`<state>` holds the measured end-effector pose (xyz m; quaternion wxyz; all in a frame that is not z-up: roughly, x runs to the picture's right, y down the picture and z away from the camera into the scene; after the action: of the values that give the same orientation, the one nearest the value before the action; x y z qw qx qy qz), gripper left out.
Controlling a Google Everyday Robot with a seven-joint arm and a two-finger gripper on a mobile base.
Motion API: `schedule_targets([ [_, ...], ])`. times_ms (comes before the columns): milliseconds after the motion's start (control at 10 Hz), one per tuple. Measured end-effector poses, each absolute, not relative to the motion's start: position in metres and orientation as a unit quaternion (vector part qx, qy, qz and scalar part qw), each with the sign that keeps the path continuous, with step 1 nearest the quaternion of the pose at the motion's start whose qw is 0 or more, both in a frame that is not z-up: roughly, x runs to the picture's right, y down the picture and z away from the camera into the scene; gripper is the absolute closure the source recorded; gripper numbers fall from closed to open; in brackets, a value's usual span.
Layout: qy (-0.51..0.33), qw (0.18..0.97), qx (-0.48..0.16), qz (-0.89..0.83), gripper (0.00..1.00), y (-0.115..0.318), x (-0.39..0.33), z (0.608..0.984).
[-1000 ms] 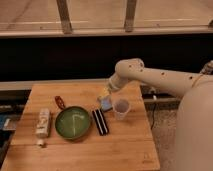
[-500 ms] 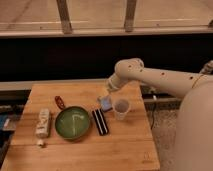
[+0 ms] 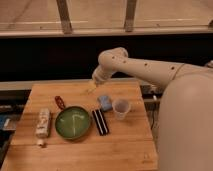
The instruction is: Place the pepper in the ceramic bowl
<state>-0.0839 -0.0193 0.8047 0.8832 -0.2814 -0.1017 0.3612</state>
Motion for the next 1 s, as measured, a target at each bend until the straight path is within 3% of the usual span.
schedule_targets([
  [1000,-0.126,0.916,-0.342,0.169,0.39,0.0,-0.251,0.836],
])
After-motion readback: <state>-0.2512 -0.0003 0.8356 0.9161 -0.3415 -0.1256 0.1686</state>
